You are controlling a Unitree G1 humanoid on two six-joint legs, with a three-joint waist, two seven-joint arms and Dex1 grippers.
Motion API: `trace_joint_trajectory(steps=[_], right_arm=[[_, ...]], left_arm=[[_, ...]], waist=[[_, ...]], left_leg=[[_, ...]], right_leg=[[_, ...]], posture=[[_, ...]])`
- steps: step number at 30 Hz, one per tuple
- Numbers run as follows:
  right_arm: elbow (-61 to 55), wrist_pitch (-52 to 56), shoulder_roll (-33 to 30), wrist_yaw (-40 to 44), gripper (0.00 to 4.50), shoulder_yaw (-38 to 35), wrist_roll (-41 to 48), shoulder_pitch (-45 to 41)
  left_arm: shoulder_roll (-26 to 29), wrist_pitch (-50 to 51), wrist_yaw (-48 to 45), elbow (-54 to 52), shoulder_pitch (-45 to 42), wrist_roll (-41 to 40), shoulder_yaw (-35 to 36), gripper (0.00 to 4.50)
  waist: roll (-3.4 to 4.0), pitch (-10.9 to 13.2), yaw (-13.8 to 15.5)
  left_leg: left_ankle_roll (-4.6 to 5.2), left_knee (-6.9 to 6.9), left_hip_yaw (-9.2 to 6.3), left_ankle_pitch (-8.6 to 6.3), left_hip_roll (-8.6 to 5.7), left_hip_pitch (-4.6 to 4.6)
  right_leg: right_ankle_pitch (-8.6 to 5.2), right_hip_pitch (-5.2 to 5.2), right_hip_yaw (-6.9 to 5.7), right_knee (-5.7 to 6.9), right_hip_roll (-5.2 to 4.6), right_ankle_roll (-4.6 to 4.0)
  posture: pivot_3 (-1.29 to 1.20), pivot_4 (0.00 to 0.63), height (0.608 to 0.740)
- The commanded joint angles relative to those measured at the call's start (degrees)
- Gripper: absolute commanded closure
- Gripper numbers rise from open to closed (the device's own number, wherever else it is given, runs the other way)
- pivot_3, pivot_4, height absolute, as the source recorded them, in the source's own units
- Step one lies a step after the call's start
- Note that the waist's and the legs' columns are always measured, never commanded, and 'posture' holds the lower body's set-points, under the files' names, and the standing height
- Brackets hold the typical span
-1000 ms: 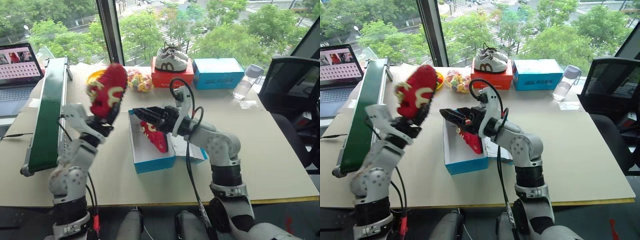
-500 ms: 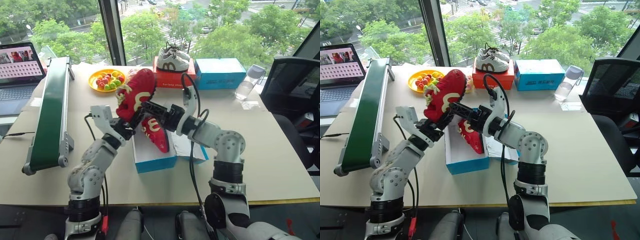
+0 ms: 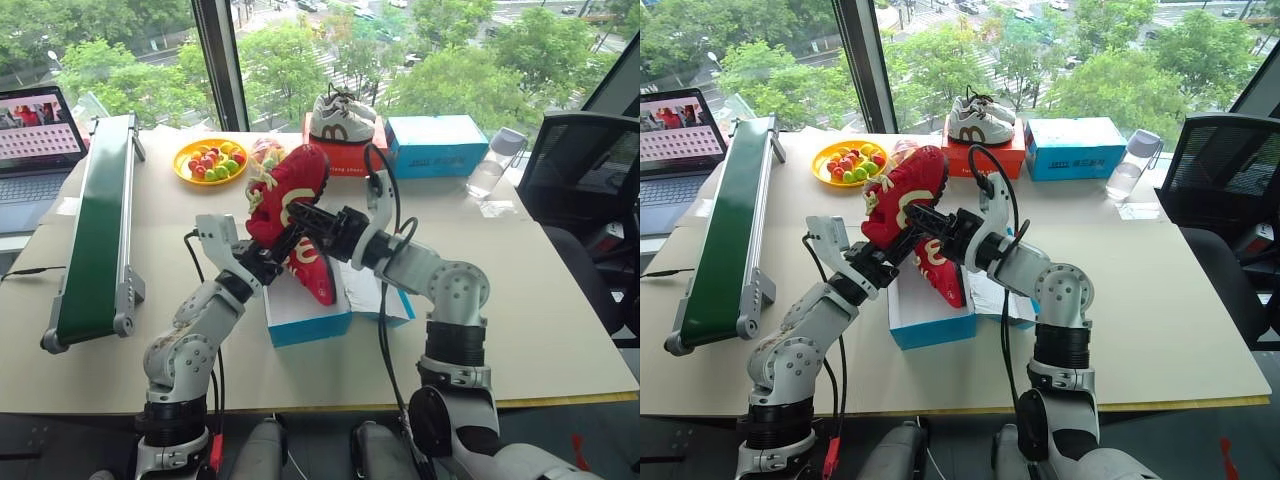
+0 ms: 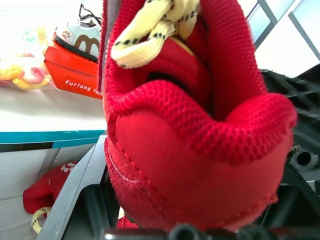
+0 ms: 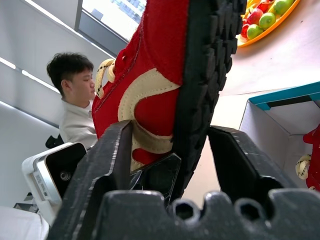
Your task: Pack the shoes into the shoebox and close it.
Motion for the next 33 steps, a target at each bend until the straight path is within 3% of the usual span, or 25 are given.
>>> trace_joint_trajectory(steps=[1, 3, 18, 20, 23, 30, 33], right_arm=[[-1.52, -2.09, 1.12, -0.41, 3.41, 0.54, 1.34, -2.38], [-1.73, -2.03, 1.05, -0.5, 3.8, 0.93, 1.34, -2.39], [-4.0, -1.43, 3.13, -3.57, 4.04, 2.73, 5.39, -1.21], [-4.15, -1.57, 3.13, -3.82, 4.04, 2.93, 5.45, -0.91], [-3.91, -2.49, 3.28, -4.75, 4.04, 2.4, 5.55, -0.78], [-1.8, -12.73, 2.19, -9.18, 4.04, -1.57, 2.26, -3.33], [-0.61, -11.42, -1.92, -9.57, 4.04, -1.11, 1.54, -4.47]], left_arm=[[0.24, 0.12, -1.56, -3.74, -0.57, -1.08, -1.99, 1.82], [0.44, 0.26, -1.56, -3.8, -0.55, -1.1, -2.08, 1.82], [1.49, -0.29, -1.72, -4.04, 0.48, 0.1, -2.97, 1.82], [2.22, -0.4, -2.06, -4.31, 0.97, 0.94, -3.48, 0.93], [4.03, -0.27, -2.36, -4.69, 1.36, 3.43, -4.79, 0.02], [11.67, 0.41, -6.37, -6.97, 5.59, 4.39, -3.15, 0.02], [19.36, 0.08, -12.07, -8.7, 10.87, 5.15, -1.44, 0.02]], waist=[[0.0, 0.0, -0.02], [0.0, 0.0, -0.03], [0.02, 0.01, 0.02], [0.02, 0.01, 0.02], [0.02, 0.01, 0.04], [0.14, 0.08, 0.09], [0.23, 0.14, -0.29]], left_leg=[[0.0, 0.0, 0.0, 0.0, 0.0, 0.0], [0.0, 0.0, 0.0, 0.0, 0.0, 0.0], [0.0, -0.01, 0.0, 0.0, 0.01, -0.01], [0.0, -0.03, 0.0, 0.0, 0.01, -0.01], [0.0, -0.03, 0.0, 0.0, 0.02, -0.01], [0.0, -0.07, -0.01, 0.0, 0.06, -0.06], [0.0, -0.1, 0.0, 0.0, 0.06, -0.07]], right_leg=[[0.0, 0.0, 0.0, 0.0, 0.0, 0.0], [0.0, -0.01, 0.0, 0.0, 0.01, 0.0], [-0.01, 0.0, 0.0, -0.06, 0.0, 0.0], [-0.01, -0.01, 0.0, -0.07, 0.0, 0.0], [-0.01, -0.01, -0.01, -0.07, 0.01, 0.0], [0.0, -0.01, -0.03, -0.28, 0.04, 0.03], [0.0, -0.03, -0.02, -0.29, 0.04, 0.02]], posture=[[0.0, 0.15, 0.736], [0.0, 0.15, 0.736], [0.0, 0.15, 0.736], [0.0, 0.15, 0.736], [0.0, 0.15, 0.736], [0.0, 0.15, 0.736], [0.0, 0.15, 0.736]])
